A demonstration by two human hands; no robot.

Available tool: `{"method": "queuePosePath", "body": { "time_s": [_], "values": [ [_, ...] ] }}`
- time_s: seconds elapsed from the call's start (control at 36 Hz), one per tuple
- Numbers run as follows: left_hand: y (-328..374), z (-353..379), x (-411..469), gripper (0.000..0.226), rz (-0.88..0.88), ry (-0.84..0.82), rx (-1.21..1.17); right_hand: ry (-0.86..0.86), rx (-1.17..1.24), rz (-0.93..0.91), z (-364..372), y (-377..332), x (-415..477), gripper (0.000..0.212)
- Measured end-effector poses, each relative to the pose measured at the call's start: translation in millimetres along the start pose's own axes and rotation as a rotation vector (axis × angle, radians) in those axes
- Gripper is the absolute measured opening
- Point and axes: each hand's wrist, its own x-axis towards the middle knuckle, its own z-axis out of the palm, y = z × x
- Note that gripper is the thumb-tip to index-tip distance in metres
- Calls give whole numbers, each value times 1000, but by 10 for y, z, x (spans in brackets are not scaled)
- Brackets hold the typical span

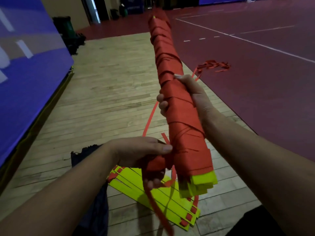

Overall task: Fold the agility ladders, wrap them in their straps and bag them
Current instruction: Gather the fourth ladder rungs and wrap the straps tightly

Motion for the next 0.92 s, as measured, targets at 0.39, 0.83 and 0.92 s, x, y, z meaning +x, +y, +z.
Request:
{"method": "queuePosePath", "body": {
  "time_s": [0.39,0.83,0.92],
  "values": [
    [-39,247,418,86,-144,939,895,716,-768,-546,6,269,66,47],
    [78,247,103,64,277,153,-1,-128,273,19,140,150,-116,47],
    [105,263,64,60,288,100,-86,-137,262,18,152,119,-86,37]
  ]
}}
